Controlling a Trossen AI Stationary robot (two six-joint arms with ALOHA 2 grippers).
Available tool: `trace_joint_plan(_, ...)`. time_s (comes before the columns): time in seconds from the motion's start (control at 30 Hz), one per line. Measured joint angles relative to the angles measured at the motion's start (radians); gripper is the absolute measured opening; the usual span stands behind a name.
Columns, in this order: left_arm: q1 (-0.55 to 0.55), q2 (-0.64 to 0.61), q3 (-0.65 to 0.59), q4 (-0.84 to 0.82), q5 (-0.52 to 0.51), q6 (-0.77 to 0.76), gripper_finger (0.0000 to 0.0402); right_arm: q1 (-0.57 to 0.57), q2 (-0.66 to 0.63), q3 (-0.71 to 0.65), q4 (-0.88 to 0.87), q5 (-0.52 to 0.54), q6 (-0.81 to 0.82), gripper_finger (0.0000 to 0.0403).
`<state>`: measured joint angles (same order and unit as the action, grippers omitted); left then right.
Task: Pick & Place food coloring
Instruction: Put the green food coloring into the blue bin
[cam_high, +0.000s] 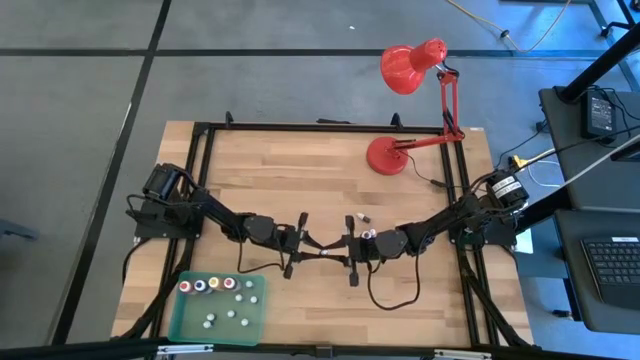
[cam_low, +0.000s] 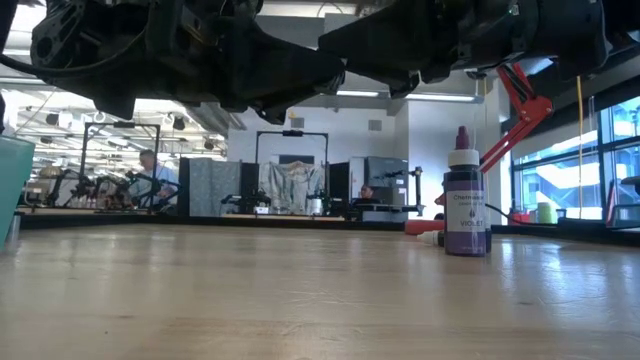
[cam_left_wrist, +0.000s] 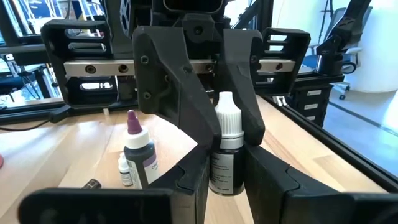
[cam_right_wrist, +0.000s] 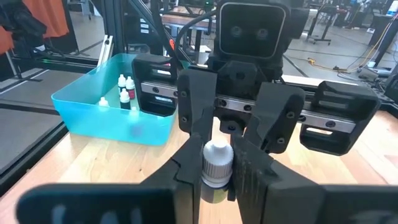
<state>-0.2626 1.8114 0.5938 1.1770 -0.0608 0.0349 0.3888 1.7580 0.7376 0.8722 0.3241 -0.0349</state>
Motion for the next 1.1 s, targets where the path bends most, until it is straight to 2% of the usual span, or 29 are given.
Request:
trace_joint_plan(0.23, -0.003, 0.000, 0.002, -0.028, -0.011, -0.022, 0.0088, -0.001, -0.001, 0.000, -0.011, -0.004, 0.018, 0.0067)
trace_joint_plan(0.57, 0.007, -0.001, 0.000, -0.177, -0.079, -0.058, 0.0172, 0.000, -0.004, -0.001, -0.021, 0.031, 0.050, 0.0067)
trace_joint_plan(0.8, 0.037, -0.061, 0.000, -0.293, -0.069, -0.085, 0.0187, -0.009, -0.004, -0.001, -0.168, 0.059, 0.161, 0.0067)
trace_joint_plan(0.93, 0.051, -0.106, 0.000, -0.407, -0.161, -0.093, 0.0184, -0.009, 0.000, -0.002, -0.176, 0.101, 0.183, 0.0067)
trace_joint_plan(1.1, 0.053, -0.151, 0.000, -0.472, -0.283, -0.101, 0.0184, -0.009, 0.036, -0.001, -0.168, 0.114, 0.235, 0.0067)
